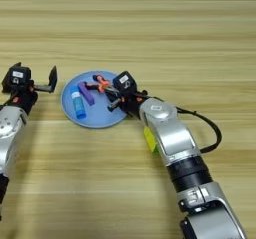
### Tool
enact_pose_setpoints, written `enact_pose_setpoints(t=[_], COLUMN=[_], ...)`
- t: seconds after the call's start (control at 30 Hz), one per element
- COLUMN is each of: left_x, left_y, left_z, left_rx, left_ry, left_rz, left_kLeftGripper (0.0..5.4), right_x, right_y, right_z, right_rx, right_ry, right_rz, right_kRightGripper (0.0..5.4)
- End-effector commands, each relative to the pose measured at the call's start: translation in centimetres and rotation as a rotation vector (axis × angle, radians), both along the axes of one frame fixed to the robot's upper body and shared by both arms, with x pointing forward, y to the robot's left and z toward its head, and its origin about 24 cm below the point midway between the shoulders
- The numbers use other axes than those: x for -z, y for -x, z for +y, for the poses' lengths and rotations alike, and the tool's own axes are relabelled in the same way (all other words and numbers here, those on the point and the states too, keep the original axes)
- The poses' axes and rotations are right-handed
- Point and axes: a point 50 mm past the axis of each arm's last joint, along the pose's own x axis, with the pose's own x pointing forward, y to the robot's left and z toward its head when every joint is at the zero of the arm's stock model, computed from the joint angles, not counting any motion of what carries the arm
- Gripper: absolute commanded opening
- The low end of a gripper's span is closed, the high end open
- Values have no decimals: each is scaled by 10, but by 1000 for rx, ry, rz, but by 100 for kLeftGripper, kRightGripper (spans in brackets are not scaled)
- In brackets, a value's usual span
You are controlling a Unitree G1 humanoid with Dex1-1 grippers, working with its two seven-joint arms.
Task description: Move the objects on the table
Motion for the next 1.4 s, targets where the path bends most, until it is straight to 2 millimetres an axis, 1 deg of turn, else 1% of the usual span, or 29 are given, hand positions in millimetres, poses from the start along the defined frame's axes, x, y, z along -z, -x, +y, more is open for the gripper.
enact_pose_setpoints(t=[0.03,0.8,1.2,1.4], left_x=[4,5,5,5], left_y=[1,0,-1,-1], left_z=[3,0,1,0], left_rx=[-7,-1,-1,-1], left_ry=[1,0,-2,-1], left_rz=[23,27,27,28], left_kLeftGripper=[540,540,540,540], right_x=[-6,-17,-28,-32], right_y=[1,0,0,0], right_z=[-2,-4,0,-2], right_rx=[7,12,-2,4], right_ry=[-20,-50,-76,-79], right_rz=[-16,-62,-105,-118], right_kRightGripper=[89,89,89,89])
